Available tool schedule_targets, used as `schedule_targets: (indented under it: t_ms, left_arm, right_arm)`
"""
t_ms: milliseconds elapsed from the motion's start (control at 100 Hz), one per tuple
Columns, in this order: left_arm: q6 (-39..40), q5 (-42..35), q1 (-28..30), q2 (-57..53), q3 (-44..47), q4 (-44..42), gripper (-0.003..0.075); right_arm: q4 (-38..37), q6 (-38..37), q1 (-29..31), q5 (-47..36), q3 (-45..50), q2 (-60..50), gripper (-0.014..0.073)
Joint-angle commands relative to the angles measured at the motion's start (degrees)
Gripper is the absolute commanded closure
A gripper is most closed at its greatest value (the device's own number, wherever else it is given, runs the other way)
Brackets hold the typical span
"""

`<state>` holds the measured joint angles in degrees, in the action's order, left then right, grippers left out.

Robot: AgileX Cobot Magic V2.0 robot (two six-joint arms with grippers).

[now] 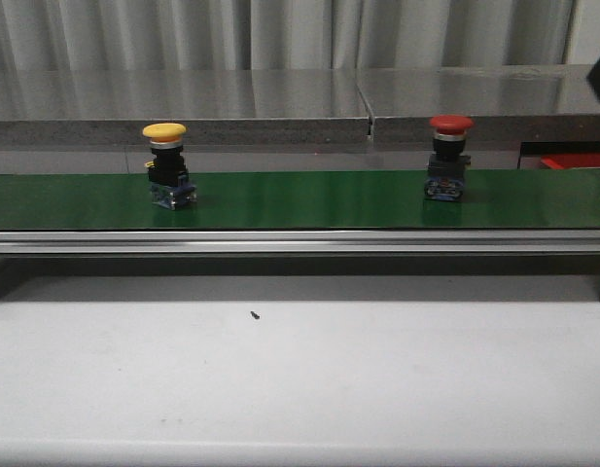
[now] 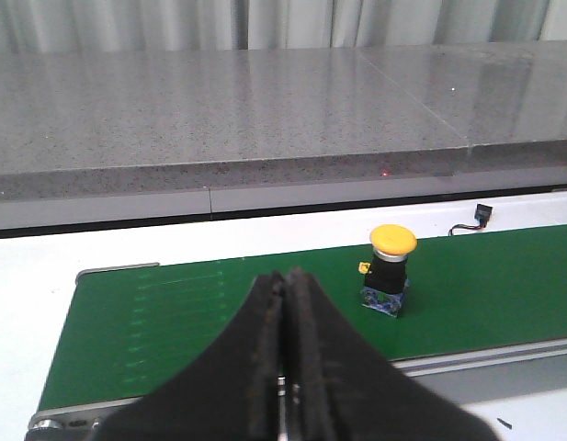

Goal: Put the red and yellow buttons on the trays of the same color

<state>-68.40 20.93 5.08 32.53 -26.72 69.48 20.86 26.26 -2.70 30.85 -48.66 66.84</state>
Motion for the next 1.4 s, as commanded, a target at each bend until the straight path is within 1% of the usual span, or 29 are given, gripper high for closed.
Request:
schedule_targets:
  t_ms: [0, 220, 430, 490, 630, 720, 770, 840, 910, 1050, 1170, 1390]
  left_arm:
    - [-0.1, -1.5, -0.2, 0.0, -1.5, 2.2, 0.0739]
    - [-0.1, -1.4, -0.2, 0.0, -1.5, 2.2, 0.0739]
    - [-0.1, -1.4, -0.2, 0.0, -1.5, 2.2, 0.0739]
    - [-0.1, -1.4, -0.2, 0.0, -1.5, 2.2, 0.0739]
    - [-0.1, -1.4, -0.2, 0.0, -1.5, 2.2, 0.0739]
    - [-0.1, -1.4, -0.2, 0.0, -1.5, 2.2, 0.0739]
    - [-0.1, -1.4, -0.2, 0.0, -1.5, 2.2, 0.0739]
    - [-0.1, -1.4, -0.2, 0.0, -1.5, 2.2, 0.0739]
    - [-0.1, -1.4, -0.2, 0.0, -1.5, 2.2, 0.0739]
    - [-0.1, -1.4, -0.2, 0.0, -1.5, 2.2, 0.0739]
    - [-0.1, -1.4, -0.2, 0.0, -1.5, 2.2, 0.0739]
    - [-0.1, -1.4, -0.2, 0.0, -1.5, 2.2, 0.0739]
  right_arm:
    - [1.2, 0.9, -1.1, -4.2, -4.8, 4.7, -0.0029]
    - [1.3, 0.9, -1.6, -4.1, -13.9, 16.8, -0.0029]
    - [1.3, 0.9, -1.6, -4.0, -21.2, 24.3, -0.0029]
    - [1.3, 0.9, -1.6, -3.9, -22.8, 26.5, -0.0014]
    - [1.3, 0.9, -1.6, -3.8, -25.4, 30.5, 0.0087]
    - [1.3, 0.9, -1.6, -3.5, -26.4, 32.2, 0.0195]
    - [1.3, 0.9, -1.6, -3.7, -26.4, 32.4, 0.0274]
    - [1.3, 0.9, -1.3, -3.7, -26.5, 32.3, 0.0362]
    - [1.3, 0.9, -0.5, -2.1, -27.2, 32.1, 0.0407]
    - [1.3, 0.9, 3.9, 3.4, -29.6, 30.4, 0.041]
    - [1.3, 0.2, 10.3, 7.3, -33.1, 28.4, 0.041]
    - [1.3, -0.5, 22.3, 7.3, -41.6, 29.3, 0.041]
